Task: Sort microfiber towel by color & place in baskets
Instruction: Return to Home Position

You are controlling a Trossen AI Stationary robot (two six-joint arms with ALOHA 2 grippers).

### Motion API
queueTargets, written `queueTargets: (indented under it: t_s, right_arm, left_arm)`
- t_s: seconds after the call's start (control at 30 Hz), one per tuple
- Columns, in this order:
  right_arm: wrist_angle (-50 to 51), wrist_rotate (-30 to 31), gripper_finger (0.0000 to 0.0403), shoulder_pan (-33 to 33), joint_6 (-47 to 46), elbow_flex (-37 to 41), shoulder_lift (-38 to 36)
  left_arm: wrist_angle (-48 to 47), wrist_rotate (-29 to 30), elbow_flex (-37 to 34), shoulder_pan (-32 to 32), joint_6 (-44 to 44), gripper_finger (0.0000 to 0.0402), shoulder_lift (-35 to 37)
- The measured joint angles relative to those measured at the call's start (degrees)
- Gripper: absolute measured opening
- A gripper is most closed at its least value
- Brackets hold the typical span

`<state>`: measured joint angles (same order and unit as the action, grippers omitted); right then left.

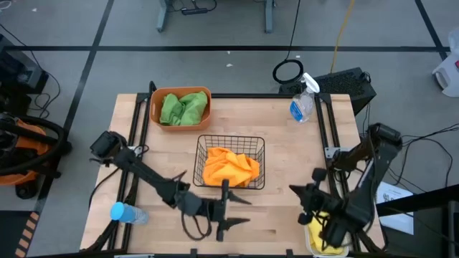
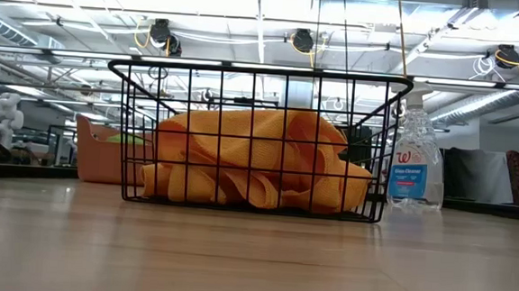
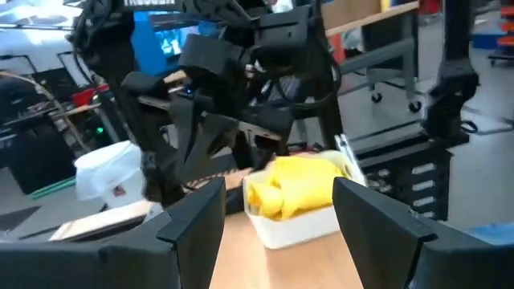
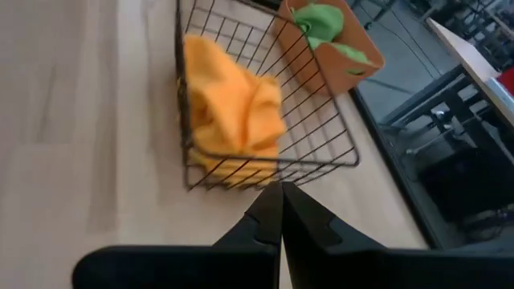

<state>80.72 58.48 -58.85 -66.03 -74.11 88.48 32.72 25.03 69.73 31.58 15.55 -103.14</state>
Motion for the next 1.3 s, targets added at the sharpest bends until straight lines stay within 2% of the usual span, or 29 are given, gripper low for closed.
queueTargets:
  t_s: [0.17, 0.33, 0.53, 0.67, 0.83, 0.97, 1.13, 1.3]
  right_arm:
    - [-11.05, -0.12, 0.0000, 5.90, 18.52, 3.74, -9.27]
    - [-24.72, -5.22, 0.0000, 11.88, 38.04, 9.94, -20.62]
    - [-47.54, -13.56, 0.0000, 18.43, 57.66, 23.62, -33.80]
    - [-64.01, -23.38, 0.0000, 22.36, 67.46, 34.98, -41.41]
    - [-83.69, -30.56, 0.0000, 26.00, 75.92, 48.15, -47.49]
    - [-94.53, -35.56, 0.0000, 28.99, 79.34, 56.22, -50.12]
    - [-97.54, -42.19, 0.0000, 32.26, 79.15, 61.39, -52.91]
    - [-96.39, -46.93, 0.0000, 35.47, 77.88, 63.46, -55.00]
  left_arm:
    - [-6.47, -0.82, 0.00, -5.08, -1.71, 0.0237, 4.55]
    - [-14.20, -4.26, 0.02, -8.85, -4.47, 0.0227, 9.60]
    - [-22.38, -8.10, 0.02, -11.87, -7.95, 0.0161, 13.13]
    - [-26.96, -9.14, 0.01, -12.37, -10.24, 0.0103, 13.01]
    - [-26.08, -9.17, -1.05, -12.36, -7.45, 0.0039, 13.12]
    - [-23.62, -9.10, -4.53, -14.48, -5.83, 0.0006, 13.64]
    - [-23.04, -9.41, -9.38, -17.25, -5.77, 0.0011, 15.72]
    - [-20.98, -10.32, -16.27, -19.62, -6.46, 0.0012, 22.09]
